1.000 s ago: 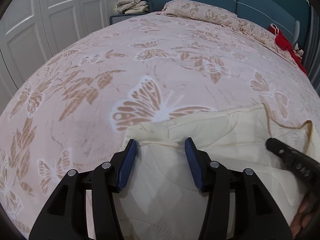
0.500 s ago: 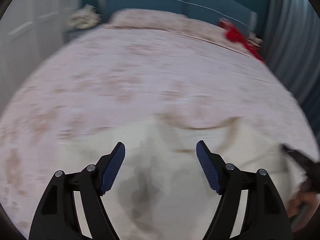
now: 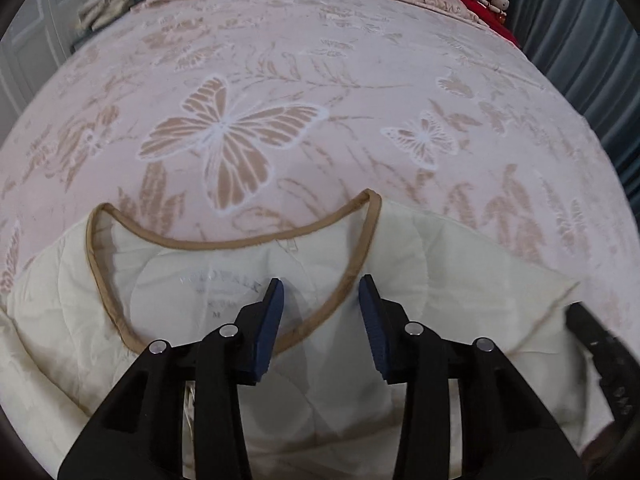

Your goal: Fold large clothes

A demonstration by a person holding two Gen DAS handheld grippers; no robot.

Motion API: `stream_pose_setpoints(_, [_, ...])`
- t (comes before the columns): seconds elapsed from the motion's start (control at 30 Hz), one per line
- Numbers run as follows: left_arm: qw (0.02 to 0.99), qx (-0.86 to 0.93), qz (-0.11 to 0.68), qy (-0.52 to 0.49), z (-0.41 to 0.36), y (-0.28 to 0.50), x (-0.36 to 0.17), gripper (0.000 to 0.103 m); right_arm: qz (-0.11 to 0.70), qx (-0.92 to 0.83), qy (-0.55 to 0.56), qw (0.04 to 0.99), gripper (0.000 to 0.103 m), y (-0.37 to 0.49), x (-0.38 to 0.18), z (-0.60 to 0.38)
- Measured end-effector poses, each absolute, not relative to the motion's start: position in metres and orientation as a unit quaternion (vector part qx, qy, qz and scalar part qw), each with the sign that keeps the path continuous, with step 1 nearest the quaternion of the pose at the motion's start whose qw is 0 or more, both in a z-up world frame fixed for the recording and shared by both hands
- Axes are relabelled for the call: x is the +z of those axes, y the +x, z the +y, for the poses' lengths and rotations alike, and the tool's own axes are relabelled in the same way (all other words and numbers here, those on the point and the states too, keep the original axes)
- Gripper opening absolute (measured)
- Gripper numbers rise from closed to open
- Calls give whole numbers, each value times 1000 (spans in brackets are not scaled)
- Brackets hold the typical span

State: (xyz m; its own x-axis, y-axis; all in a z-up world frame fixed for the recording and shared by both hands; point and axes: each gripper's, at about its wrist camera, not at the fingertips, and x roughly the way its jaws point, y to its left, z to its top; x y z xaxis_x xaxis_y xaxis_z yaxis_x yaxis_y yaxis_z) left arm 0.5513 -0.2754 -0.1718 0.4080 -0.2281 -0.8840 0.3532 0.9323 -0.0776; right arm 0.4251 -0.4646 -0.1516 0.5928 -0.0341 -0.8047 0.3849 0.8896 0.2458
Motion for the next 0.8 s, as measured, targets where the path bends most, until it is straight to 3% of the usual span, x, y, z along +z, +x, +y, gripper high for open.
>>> stream_pose_setpoints(0.27, [863, -166, 473, 57, -269, 540, -182, 41, 429, -126, 227, 865, 0, 424, -184, -476])
stream_pose_setpoints(0.5, [877, -159, 449, 66, -273, 539, -182, 42, 420, -164, 165, 877, 0, 433, -185, -458])
stream_pose_setpoints(0.57, [880, -156, 446, 45, -263, 539, -174, 50, 419, -152, 190, 874, 0, 431, -181, -468])
stream_pose_setpoints(0.63, [888, -142, 435, 28, -245, 534, -158, 49, 413, -178, 198, 871, 2, 425, -158, -477])
stream_pose_setpoints(0.67, [895, -144, 422, 20, -233, 530, -146, 51, 397, -199, 185, 876, 15, 420, -141, -476])
stream_pose_setpoints(0.73, [906, -138, 398, 34, -204, 529, -122, 56, 363, -183, 187, 894, 15, 415, -103, -467])
stream_pose_setpoints(0.8, [905, -116, 406, 52, -184, 540, -118, 56, 387, -117, 193, 894, 15, 436, -84, -437])
